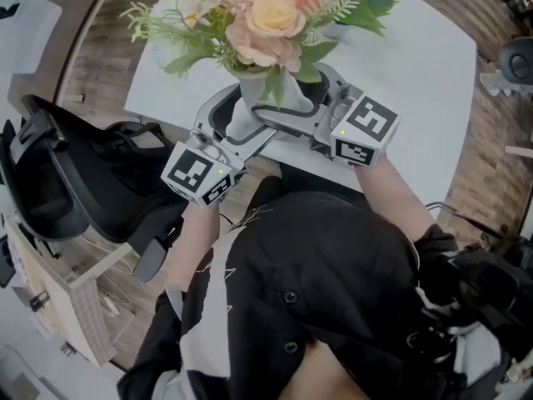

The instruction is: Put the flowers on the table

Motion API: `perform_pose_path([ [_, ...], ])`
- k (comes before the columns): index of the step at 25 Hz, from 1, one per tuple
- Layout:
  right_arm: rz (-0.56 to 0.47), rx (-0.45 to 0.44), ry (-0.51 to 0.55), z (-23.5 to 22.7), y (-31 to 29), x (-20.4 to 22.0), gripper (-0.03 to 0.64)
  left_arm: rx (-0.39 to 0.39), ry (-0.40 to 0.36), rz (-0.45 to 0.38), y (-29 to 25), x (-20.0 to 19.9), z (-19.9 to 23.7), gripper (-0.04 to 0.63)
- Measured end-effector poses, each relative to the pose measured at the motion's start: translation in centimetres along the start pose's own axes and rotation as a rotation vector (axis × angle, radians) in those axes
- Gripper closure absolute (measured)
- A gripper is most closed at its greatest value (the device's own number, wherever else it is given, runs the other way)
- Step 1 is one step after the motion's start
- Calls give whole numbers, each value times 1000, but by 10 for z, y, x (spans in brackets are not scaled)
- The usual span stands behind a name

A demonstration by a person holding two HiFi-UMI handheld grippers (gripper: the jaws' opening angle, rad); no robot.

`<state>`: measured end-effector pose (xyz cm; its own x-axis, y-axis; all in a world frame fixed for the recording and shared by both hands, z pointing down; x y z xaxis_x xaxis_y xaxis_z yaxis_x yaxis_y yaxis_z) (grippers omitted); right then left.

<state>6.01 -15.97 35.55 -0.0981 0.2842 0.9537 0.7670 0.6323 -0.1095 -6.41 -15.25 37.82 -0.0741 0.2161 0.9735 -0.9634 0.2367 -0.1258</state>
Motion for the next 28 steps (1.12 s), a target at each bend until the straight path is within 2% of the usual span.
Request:
perform_pose_path([
  [8, -7, -9, 75, 13, 18, 7, 245, 5, -6, 8, 5, 10, -17, 229],
  [18, 30, 24, 101, 20, 24, 6, 245, -71, 16, 42, 24, 14, -29, 236],
  [22, 37, 23, 110, 22, 24, 7, 244, -97, 21, 32, 33, 10, -37, 247],
  [28, 48, 14, 142, 31, 27, 9, 244, -92, 14, 10, 42, 1, -54, 255],
])
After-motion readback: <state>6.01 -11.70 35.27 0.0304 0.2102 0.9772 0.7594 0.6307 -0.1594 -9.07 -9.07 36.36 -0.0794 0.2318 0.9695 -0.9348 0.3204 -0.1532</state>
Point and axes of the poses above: the fingertips, and each gripper's own axes: y backward along the fingers, z to its left, x out of its underside, the point moved 7 cm from there along y, backward along the fingers, and after that the axes turned 10 degrees about x, right-handed, at the moved point
